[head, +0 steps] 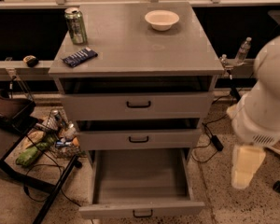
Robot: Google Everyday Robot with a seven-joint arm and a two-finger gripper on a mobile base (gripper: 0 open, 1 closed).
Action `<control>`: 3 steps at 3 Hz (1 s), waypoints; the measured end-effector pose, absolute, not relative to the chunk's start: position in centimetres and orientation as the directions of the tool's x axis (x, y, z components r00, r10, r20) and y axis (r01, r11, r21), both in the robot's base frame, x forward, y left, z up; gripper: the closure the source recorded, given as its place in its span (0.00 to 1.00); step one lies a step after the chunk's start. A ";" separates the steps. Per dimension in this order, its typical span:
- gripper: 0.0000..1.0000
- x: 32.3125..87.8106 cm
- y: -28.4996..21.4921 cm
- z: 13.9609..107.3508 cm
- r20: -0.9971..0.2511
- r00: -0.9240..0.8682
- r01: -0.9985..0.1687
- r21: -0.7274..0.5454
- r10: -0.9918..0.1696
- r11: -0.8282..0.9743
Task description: Close bottom drawer
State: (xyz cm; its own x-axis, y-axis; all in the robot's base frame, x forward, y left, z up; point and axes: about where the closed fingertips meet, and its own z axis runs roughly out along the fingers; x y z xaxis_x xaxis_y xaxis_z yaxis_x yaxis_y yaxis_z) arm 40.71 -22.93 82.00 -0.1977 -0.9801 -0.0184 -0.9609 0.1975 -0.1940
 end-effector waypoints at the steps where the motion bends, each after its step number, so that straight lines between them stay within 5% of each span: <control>1: 0.00 39.6 -23.4 75.0 0.080 -0.187 -0.969 -0.180 -0.979 0.170; 3: 0.00 37.8 -24.5 68.5 0.165 -0.211 -0.971 -0.146 -0.964 0.188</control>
Offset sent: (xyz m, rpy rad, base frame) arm -0.0393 -0.0177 -0.2074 -0.2338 0.1437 -0.0228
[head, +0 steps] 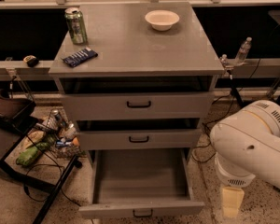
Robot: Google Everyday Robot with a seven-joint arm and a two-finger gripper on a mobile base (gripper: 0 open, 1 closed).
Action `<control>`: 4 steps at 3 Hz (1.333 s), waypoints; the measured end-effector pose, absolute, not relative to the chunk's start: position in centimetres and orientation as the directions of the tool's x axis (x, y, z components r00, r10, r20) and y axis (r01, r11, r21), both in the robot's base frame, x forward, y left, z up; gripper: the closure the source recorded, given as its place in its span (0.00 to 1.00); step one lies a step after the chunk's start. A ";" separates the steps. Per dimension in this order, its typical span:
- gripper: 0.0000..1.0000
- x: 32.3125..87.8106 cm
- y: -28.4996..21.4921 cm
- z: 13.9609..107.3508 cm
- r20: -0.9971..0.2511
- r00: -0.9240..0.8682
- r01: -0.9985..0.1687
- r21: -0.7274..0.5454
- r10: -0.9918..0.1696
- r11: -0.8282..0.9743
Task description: Close bottom drawer
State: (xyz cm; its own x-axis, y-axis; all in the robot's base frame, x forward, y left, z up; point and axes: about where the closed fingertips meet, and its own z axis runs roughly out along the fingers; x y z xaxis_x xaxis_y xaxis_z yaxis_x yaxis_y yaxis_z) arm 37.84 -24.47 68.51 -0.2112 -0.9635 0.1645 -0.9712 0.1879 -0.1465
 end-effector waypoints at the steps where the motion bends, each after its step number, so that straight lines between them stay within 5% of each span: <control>1: 0.00 37.9 -24.0 66.3 0.160 -0.205 -0.975 -0.125 -0.966 0.186; 4: 0.00 44.2 -22.6 44.9 0.039 -0.158 -0.983 -0.101 -0.987 0.153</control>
Offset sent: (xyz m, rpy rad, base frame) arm 0.0221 0.0069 -0.1668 0.1137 0.0044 0.0210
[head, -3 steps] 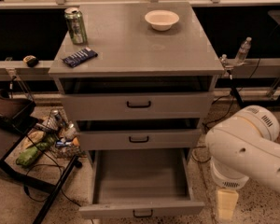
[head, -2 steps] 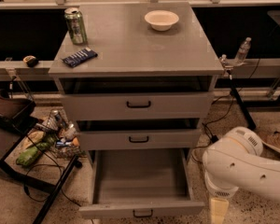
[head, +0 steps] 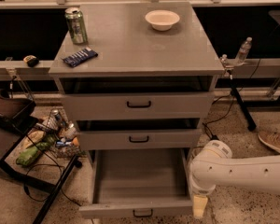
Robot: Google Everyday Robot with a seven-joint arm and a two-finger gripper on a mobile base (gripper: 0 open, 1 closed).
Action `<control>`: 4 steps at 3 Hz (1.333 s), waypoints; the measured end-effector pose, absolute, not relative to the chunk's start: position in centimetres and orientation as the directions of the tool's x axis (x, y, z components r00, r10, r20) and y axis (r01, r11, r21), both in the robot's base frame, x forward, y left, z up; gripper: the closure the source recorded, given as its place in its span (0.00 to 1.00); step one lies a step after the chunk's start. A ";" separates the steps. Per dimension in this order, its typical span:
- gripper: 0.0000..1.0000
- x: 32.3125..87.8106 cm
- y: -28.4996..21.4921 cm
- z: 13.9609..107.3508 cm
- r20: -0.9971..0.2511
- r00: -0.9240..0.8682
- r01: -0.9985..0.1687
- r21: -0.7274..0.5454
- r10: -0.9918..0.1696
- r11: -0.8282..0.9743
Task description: Close bottom drawer
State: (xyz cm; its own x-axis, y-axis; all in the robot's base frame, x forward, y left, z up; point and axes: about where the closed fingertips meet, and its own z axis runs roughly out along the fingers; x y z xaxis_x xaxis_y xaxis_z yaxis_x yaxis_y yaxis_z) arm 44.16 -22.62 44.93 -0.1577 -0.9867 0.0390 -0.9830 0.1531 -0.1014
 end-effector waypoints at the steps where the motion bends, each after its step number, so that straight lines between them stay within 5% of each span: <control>1: 0.27 45.6 -22.0 37.3 0.022 -0.170 -0.983 -0.073 -0.985 0.168; 4: 1.00 43.6 -22.3 29.1 0.011 -0.222 -0.975 0.026 -0.975 0.222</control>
Offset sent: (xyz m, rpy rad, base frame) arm 0.0084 0.0022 -0.1618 0.0506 0.0813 -0.0750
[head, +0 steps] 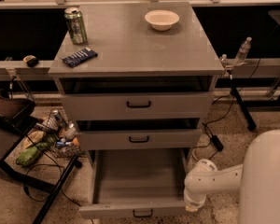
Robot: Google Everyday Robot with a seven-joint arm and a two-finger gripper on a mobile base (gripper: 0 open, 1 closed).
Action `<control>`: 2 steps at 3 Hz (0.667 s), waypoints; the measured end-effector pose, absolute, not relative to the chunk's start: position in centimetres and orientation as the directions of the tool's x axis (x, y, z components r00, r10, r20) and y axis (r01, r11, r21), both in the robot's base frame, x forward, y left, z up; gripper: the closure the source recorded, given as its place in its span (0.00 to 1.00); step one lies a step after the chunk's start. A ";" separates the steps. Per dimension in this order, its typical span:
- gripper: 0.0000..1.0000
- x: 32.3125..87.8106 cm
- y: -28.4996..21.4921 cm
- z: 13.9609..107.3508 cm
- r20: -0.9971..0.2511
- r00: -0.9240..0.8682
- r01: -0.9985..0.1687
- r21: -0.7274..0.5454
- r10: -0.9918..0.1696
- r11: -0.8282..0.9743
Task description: Close bottom drawer
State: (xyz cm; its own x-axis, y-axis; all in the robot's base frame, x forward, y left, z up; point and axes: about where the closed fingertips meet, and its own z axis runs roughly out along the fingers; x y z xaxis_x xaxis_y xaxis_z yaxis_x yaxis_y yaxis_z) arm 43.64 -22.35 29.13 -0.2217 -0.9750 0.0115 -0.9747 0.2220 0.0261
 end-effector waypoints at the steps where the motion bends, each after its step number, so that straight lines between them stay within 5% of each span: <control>1: 1.00 43.6 -22.3 29.1 0.011 -0.222 -0.975 0.026 -0.975 0.222; 2: 1.00 42.1 -20.9 25.7 -0.008 -0.223 -0.973 0.064 -0.975 0.222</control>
Offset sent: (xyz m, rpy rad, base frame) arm -0.0406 0.0408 -0.0969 0.0782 0.0863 -0.0056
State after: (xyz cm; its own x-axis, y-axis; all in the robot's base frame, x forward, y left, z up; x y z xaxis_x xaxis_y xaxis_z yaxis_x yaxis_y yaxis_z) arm 42.13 -20.93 25.67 -0.2234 -0.9747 -0.0082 -0.9729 0.2225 0.0637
